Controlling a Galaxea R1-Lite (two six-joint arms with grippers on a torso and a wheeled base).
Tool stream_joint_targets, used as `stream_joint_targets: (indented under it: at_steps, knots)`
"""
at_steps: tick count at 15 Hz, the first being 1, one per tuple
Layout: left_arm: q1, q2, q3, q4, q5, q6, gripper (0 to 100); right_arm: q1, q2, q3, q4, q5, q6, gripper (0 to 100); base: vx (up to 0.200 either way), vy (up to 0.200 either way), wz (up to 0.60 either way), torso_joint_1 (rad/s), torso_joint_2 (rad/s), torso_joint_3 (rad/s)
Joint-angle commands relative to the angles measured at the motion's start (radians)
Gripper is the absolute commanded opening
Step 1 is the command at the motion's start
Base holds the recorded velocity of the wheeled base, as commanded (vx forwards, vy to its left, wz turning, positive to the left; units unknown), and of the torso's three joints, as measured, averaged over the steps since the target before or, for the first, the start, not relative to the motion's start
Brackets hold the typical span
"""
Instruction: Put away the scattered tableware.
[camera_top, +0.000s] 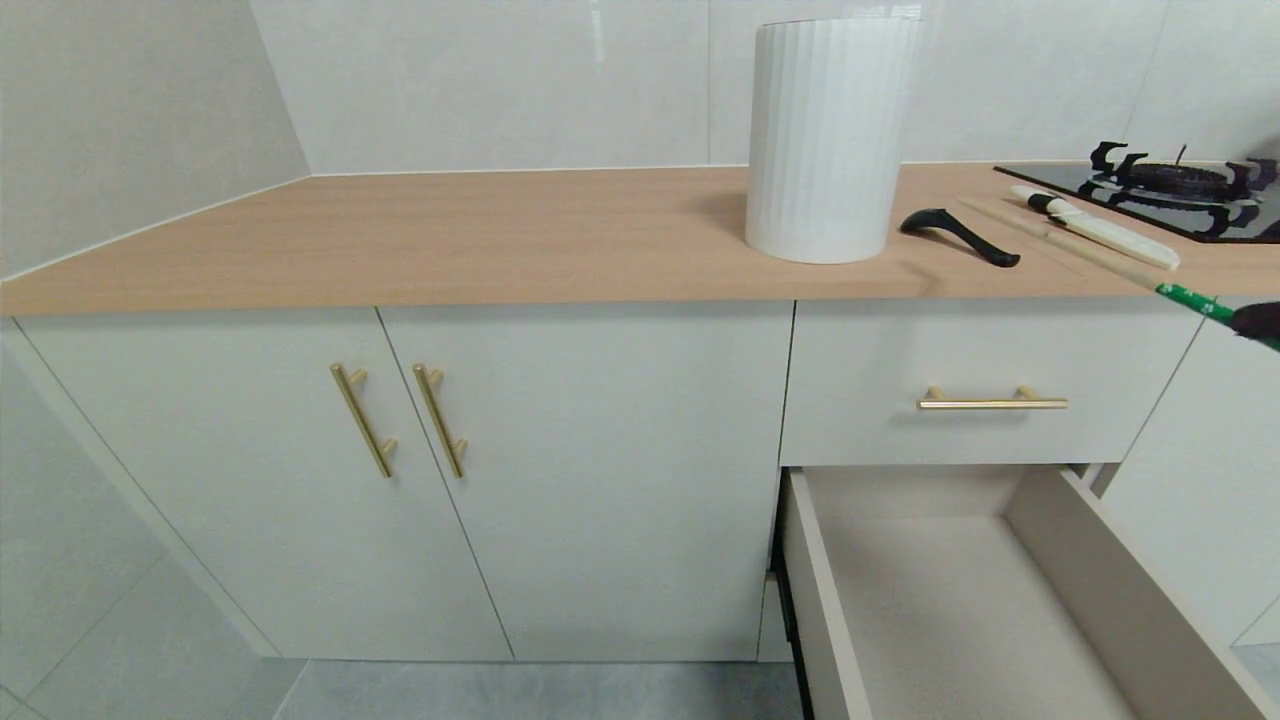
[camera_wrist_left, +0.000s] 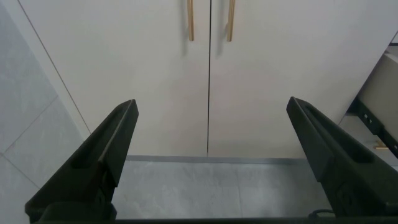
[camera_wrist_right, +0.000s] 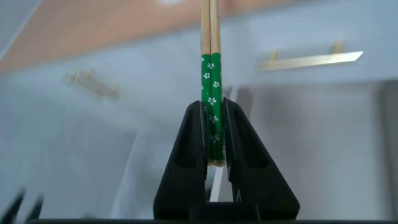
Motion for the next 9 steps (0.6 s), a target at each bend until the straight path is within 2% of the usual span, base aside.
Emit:
stream_joint_targets:
  at_steps: [1,2,5,7,9]
  knots:
    - [0.001,0.0,0.0,0.0,0.0,-0.001,100,0.059,-0.045,0.06,0.023,0.019,-0.014,0,0.0,0.0,0.0,0.0,0.0,0.0]
    - [0.001,0.0,0.0,0.0,0.0,-0.001,100,0.089,-0.042,0.073,0.048,0.017,-0.021,0,0.0,0.0,0.0,0.0,0.0,0.0]
    - [0.001,0.0,0.0,0.0,0.0,-0.001,100,0.114,0.07,0.095,0.283,0.005,-0.164,0,0.0,0.0,0.0,0.0,0.0,0.0]
    - [0.001,0.0,0.0,0.0,0.0,-0.001,100,0.114,0.178,0.099,0.412,-0.061,-0.23,0,0.0,0.0,0.0,0.0,0.0,0.0]
    - [0.001,0.0,0.0,0.0,0.0,-0.001,100,0.114,0.285,0.119,0.436,-0.101,-0.241,0,0.0,0.0,0.0,0.0,0.0,0.0]
